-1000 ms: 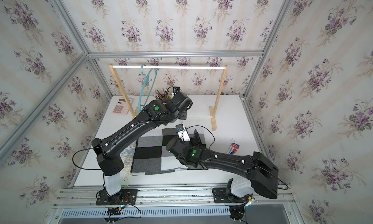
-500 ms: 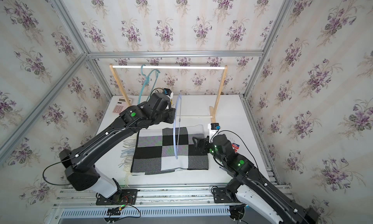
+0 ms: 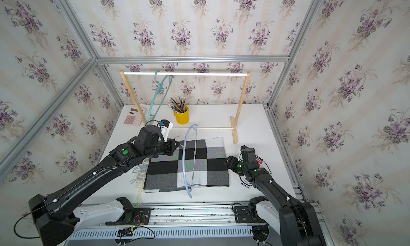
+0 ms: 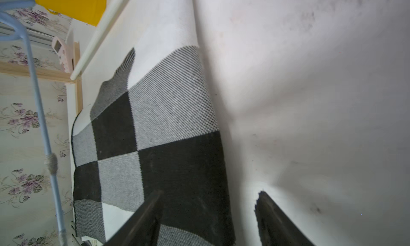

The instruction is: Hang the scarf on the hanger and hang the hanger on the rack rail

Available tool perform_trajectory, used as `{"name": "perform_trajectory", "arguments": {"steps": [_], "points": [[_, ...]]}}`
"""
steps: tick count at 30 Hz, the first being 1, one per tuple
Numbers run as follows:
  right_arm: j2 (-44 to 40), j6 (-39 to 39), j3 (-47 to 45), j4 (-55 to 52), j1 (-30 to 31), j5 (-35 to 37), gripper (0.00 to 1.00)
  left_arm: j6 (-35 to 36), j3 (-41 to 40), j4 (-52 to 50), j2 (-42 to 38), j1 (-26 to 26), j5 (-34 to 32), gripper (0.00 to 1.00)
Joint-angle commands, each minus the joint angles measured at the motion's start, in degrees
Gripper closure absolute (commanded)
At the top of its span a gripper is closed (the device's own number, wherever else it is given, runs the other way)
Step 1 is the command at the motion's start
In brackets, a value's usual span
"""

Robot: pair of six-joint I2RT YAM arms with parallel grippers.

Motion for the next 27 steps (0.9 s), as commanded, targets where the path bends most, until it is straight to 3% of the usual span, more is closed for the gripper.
{"name": "perform_trajectory", "arguments": {"steps": [1, 6, 12, 22, 27], "points": [[3.6, -1.2, 0.5, 5.6, 0.0, 0.0, 0.31, -3.9, -2.8, 7.8, -0.6, 0.8, 3.1, 1.0], [8.5, -1.0, 1.1, 8.4, 0.0, -1.2, 0.39, -5.0, -7.2, 10.7, -1.6, 2.0, 4.9, 1.0], [12.0, -1.0, 1.4, 10.6, 0.0, -3.3, 0.57, -3.5, -10.2, 10.4, -2.2, 2.6, 5.5, 1.0], [8.1, -0.7, 1.5, 8.8, 0.0, -2.3, 0.98, -1.2, -13.3, 6.8, -3.7, 2.6, 3.3, 1.0], [4.6, -0.8, 2.6, 5.8, 0.1, -2.5, 1.0, -1.1, -14.8, 5.4, -4.8, 2.6, 0.5, 1.0]]}}
